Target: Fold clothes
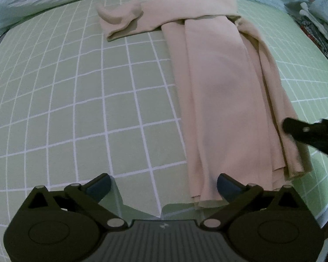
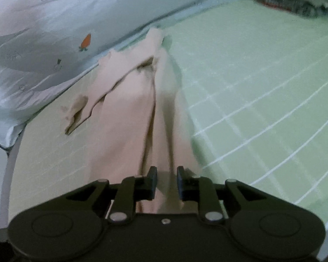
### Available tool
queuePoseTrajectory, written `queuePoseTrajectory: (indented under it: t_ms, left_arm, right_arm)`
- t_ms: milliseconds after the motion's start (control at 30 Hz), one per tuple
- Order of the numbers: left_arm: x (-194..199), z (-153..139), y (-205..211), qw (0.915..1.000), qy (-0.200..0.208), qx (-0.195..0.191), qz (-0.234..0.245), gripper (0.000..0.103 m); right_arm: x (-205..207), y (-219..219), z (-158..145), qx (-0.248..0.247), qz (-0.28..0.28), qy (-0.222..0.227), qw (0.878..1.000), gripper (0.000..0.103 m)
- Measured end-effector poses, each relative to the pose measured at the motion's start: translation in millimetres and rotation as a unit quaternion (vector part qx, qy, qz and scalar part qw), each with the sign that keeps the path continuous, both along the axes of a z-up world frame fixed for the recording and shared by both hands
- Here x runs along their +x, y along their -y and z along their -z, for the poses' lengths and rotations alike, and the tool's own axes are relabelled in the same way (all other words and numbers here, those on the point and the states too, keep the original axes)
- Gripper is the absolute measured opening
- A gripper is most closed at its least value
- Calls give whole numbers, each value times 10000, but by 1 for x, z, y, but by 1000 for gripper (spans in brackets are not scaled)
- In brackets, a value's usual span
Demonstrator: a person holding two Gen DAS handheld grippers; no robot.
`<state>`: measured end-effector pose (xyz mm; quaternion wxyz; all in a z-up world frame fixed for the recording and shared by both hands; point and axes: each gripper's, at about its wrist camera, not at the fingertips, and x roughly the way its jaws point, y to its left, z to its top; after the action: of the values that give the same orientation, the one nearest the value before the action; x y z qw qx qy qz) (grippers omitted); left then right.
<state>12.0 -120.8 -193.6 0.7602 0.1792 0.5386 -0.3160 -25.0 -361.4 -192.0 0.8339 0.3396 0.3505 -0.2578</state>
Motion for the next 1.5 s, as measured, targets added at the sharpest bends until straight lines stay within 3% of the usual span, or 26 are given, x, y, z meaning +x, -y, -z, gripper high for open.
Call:
queuePoseTrajectory:
  t_ms: [233, 400, 567, 733, 833, 900, 1167, 1367, 1500]
  left_arm:
    - [-7, 1, 1, 10000, 15, -5, -3, 103]
    - [2, 5, 7, 10000, -74, -2, -64, 103]
    - [19, 7, 5, 9989, -340, -121, -310, 103]
    - [56, 0, -8, 9952, -434, -204, -852, 102]
    - [89, -7, -11, 9916, -329, -290, -1218, 102]
    - [113, -14, -9, 9887, -257, -377, -1431, 101]
    - [201, -24, 37, 9861, -6, -686, -1515, 99]
    - [248, -19, 85, 9884, 48, -909, -1217, 98]
    - [267, -5, 105, 9888, -75, -972, -1128, 93]
  right_arm:
    - [18, -28, -1, -31, -505, 77, 9987, 25]
    - [11, -10, -9, 457, -367, 498, 9970, 39]
    - [15, 1, -17, 293, -179, 497, 9982, 47]
    - [32, 4, -33, -711, -162, -102, 9973, 82]
    - [47, 7, -41, -1384, -224, -316, 9896, 89]
    - [57, 15, -44, -1540, -181, -337, 9873, 94]
    - [118, 57, -29, -1993, 249, -901, 9755, 95]
    - [170, 71, -9, -2671, 158, -1437, 9528, 94]
    - [199, 76, 8, -2908, -10, -1592, 9434, 86]
